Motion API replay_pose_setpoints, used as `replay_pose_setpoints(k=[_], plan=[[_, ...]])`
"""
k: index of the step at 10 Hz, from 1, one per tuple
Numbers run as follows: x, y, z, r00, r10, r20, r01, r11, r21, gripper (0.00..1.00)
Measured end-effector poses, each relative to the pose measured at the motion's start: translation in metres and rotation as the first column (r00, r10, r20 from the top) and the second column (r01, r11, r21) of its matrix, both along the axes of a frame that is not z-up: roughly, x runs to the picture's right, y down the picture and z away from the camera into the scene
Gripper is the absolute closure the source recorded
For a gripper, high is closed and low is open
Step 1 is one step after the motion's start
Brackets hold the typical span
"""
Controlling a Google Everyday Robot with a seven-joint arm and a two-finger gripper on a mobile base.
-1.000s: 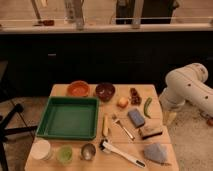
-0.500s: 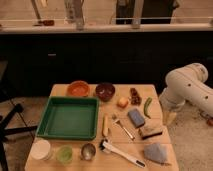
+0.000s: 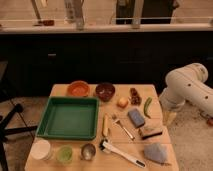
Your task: Place fork in tray
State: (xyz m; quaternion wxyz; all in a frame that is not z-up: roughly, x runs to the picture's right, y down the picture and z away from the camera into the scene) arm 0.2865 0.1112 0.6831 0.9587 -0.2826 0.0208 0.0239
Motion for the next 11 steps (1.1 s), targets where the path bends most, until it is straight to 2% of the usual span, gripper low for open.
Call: replay_pose_setpoints(k=[9, 11], plan=[[-0.0002, 0.0, 0.0001, 1.0, 0.001, 0.0, -0.001, 1.0, 0.001, 0.2], [-0.004, 0.0023, 0.0028, 1.0, 0.019, -0.009, -0.019, 0.9998, -0.002, 0.2]])
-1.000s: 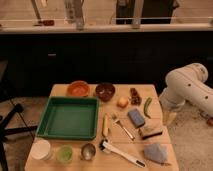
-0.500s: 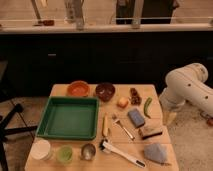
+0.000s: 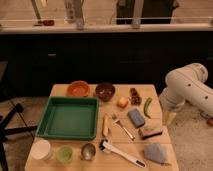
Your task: Place fork in tray
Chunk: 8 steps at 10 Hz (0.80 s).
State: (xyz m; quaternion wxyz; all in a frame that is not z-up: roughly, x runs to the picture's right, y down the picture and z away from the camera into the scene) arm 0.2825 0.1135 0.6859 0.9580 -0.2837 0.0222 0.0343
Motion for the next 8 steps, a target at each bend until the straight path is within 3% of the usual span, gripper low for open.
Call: replay_pose_setpoints(k=[4, 8], plan=[[-0.064, 0.01, 0.022, 0.998, 0.064, 0.015, -0.063, 0.9978, -0.021, 0.2], [-0.106, 0.032, 0.05, 0.981, 0.168, 0.096, -0.164, 0.9853, -0.049, 0.2]])
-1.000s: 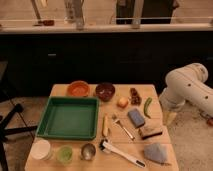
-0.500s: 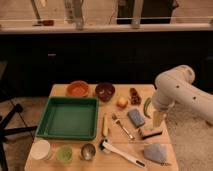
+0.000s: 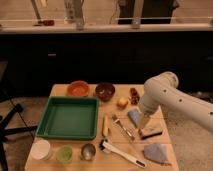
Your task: Place fork in tray
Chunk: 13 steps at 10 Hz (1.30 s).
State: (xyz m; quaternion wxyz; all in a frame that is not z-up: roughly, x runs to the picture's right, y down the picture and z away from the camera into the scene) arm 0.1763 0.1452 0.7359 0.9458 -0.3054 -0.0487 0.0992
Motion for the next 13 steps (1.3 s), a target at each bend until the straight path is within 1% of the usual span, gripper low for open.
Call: replay_pose_setpoints(k=[2, 3, 4, 5, 10, 12, 13], plan=[[-0.012, 0.013, 0.013, 0.999, 0.019, 0.045, -0.019, 0.9998, -0.011, 0.2], [-0.018, 0.021, 0.02, 0.997, 0.021, 0.07, -0.02, 0.9996, -0.02, 0.2], [-0.024, 0.025, 0.024, 0.995, 0.018, 0.101, -0.015, 0.9995, -0.027, 0.2], [-0.025, 0.027, 0.025, 0.994, 0.016, 0.112, -0.013, 0.9995, -0.029, 0.2], [-0.024, 0.027, 0.025, 0.993, 0.02, 0.113, -0.017, 0.9995, -0.026, 0.2], [-0.029, 0.035, 0.03, 0.991, 0.031, 0.13, -0.03, 0.9995, -0.01, 0.2], [-0.038, 0.045, 0.038, 0.987, 0.029, 0.16, -0.031, 0.9995, 0.012, 0.2]])
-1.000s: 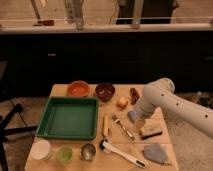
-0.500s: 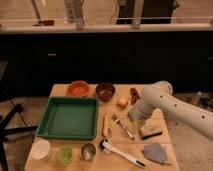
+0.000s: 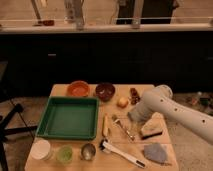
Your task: Place fork in tray
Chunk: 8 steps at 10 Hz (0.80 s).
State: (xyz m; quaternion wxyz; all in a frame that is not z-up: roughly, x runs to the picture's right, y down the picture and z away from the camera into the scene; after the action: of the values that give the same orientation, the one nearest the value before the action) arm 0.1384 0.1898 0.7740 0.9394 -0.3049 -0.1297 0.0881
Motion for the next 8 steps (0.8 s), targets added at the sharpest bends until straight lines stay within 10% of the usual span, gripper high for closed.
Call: replay_pose_setpoints(k=[8], plan=[[-0.026, 0.033, 0.027, 0.979, -0.089, 0.181, 0.098, 0.9944, -0.039, 0.2]])
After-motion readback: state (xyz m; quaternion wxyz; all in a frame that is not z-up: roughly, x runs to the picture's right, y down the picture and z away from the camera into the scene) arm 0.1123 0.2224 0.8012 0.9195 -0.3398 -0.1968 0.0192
